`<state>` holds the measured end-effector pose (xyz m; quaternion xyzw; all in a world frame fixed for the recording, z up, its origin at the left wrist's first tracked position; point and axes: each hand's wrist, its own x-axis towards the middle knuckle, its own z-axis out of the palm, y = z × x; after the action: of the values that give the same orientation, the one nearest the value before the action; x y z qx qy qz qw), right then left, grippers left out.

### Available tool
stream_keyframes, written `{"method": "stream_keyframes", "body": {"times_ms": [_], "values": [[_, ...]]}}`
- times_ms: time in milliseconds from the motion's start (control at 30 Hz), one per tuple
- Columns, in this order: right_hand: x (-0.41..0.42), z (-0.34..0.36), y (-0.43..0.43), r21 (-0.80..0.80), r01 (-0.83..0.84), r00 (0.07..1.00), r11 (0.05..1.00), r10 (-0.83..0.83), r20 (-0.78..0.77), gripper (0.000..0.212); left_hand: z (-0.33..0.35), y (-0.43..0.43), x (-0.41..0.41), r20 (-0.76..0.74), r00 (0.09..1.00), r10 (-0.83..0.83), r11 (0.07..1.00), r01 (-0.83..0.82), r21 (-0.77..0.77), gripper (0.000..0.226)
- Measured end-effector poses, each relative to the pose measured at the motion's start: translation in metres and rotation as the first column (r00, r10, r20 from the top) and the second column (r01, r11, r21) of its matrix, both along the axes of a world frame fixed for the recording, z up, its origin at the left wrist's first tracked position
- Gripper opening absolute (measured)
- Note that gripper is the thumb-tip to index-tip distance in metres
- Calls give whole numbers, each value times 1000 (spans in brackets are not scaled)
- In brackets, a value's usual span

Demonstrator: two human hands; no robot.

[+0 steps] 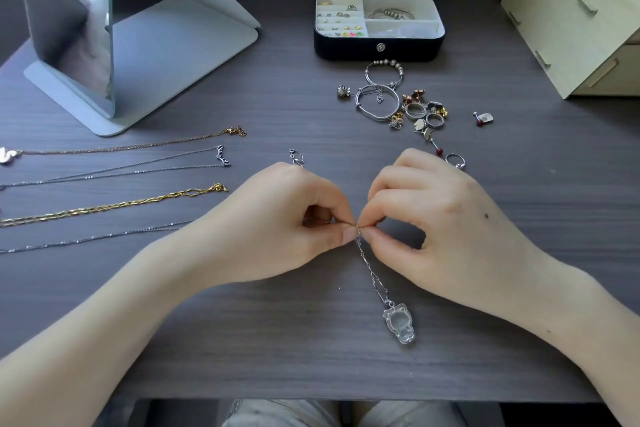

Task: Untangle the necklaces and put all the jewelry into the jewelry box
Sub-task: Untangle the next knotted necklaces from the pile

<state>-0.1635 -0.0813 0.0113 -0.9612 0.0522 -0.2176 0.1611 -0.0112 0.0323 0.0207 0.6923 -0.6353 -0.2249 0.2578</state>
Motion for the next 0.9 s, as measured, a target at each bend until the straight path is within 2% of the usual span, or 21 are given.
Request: {"method": "stream_keyframes", "body": {"times_ms": [133,333,500,700,900], "values": [[-1,4,3,181,25,999,983,-20,-31,8,1,0,0,-18,1000,-23,1000,23,-18,17],[-3,9,1,462,79,997,883,-63,-49,9,4,1,0,-72,997,-16,999,13,-37,15],[-3,8,3,422,84,996,903,-84,-19,7,9,1,1,-230,973,10,1000,-13,-14,10],[-3,5,2,334,82,996,939,-86,-2,13,7,1,1,-290,956,31,999,-26,22,8],[-4,4,5,287,75,997,955,-75,-13,18,7,0,-1,-280,960,27,1000,-21,22,9]]}}
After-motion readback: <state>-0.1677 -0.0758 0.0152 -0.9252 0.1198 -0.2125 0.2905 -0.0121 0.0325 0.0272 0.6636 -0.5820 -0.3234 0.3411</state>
